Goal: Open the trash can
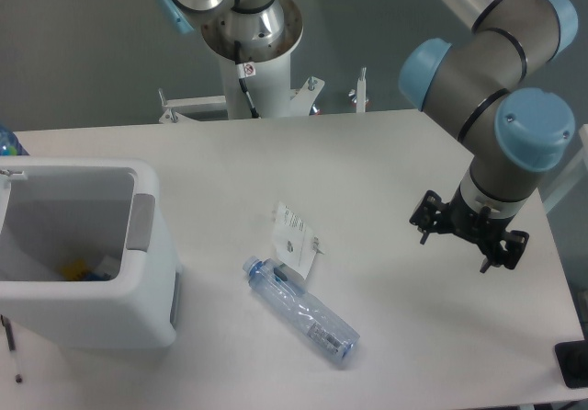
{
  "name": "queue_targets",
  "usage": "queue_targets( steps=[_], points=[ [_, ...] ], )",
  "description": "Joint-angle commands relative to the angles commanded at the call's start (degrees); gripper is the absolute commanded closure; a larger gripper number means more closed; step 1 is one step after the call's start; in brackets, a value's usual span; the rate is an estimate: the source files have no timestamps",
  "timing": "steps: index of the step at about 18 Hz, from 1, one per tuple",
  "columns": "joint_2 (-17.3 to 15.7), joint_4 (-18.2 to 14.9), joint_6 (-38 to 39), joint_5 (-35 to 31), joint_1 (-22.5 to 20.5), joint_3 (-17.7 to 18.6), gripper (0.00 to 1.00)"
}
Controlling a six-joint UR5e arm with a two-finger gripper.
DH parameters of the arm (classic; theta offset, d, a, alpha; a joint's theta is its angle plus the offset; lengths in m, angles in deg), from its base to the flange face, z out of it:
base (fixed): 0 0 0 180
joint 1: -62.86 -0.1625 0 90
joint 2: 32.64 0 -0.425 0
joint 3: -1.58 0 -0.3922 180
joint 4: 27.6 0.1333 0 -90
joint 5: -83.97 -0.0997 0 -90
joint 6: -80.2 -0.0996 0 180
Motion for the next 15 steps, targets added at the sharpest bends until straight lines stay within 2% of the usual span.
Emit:
queue_targets(
  steps=[10,15],
  points=[
    [0.2,0.7,-0.8,-0.6,0.4,0.5,0.0],
    [-0.1,3.1,-0.7,-0.6,0.4,2.2,0.0]
  ],
)
